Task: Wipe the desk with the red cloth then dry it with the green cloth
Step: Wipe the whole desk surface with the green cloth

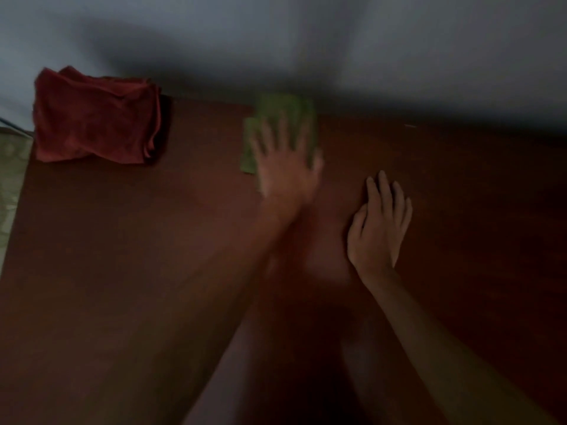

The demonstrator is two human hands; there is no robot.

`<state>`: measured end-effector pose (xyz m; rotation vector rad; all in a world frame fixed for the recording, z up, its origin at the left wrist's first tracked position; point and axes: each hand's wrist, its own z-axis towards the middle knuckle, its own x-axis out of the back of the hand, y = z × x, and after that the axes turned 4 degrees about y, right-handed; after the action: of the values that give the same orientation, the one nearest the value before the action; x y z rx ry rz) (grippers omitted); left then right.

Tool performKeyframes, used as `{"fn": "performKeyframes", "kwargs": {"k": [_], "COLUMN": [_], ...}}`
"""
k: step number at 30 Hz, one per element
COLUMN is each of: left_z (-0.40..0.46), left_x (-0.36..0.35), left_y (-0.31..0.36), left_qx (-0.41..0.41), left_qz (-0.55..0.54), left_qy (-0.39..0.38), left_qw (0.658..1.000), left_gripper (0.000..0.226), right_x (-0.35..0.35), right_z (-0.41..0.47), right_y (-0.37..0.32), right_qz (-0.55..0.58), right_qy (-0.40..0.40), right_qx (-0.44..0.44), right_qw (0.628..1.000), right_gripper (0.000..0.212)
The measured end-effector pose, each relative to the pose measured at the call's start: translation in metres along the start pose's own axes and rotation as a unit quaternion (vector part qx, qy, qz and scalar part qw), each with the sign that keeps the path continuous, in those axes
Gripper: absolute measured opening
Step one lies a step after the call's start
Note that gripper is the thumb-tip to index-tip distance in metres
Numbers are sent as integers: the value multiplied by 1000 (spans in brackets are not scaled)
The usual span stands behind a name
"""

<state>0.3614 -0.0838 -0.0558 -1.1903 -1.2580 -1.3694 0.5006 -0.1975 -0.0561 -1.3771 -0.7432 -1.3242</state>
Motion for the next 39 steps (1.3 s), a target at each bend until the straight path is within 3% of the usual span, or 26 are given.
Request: {"fn": "performKeyframes", "kwargs": {"k": [3, 5, 7, 11, 14, 17, 20, 24, 28, 31, 34, 36, 39], "left_z": [-25, -25, -16, 6, -3, -23, -29, -41, -62, -90, -113, -101, -49], "left_x": [-9, -11, -12, -3, 9, 10, 5, -10, -27, -33, -36, -36, -34], "left_y": [78, 84, 57, -42, -112, -114, -64, 47, 187, 281, 326, 315, 249], "left_qx": [-201, -257, -257, -57, 90, 181, 242, 115, -37, -186, -348, -367, -254], "left_qz": [-26, -43, -51, 1, 17, 39, 31, 24, -17, -52, -50, -54, -65], "left_qy": [-28, -45, -37, 28, 42, 45, 48, 22, 8, -27, -82, -85, -35], "left_qw": [979, 964, 964, 998, 995, 982, 969, 993, 999, 981, 933, 925, 964], "left_gripper": [53, 50, 51, 58, 62, 63, 62, 62, 59, 57, 55, 57, 57], "right_x": [-6, -7, -2, 7, 8, 11, 22, 51, 79, 86, 84, 84, 85], "right_z": [5, 6, 3, 1, 0, 3, 21, 41, 40, 29, 28, 28, 28], "right_y": [7, 8, 4, 1, 6, 29, 95, 212, 301, 332, 336, 334, 334], "right_qz": [107, 139, 88, 40, 55, 83, 61, 4, -32, -41, -39, -35, -25], "right_qy": [57, 78, 39, -9, -24, -30, -10, 39, 37, 31, 42, 45, 45], "right_qx": [-52, -80, -54, -34, -16, 35, 31, -31, -116, -135, -130, -139, -136], "right_qw": [991, 984, 994, 999, 998, 995, 998, 999, 992, 989, 990, 989, 989], "right_gripper": [45, 43, 51, 58, 57, 52, 52, 50, 52, 51, 51, 51, 50]}}
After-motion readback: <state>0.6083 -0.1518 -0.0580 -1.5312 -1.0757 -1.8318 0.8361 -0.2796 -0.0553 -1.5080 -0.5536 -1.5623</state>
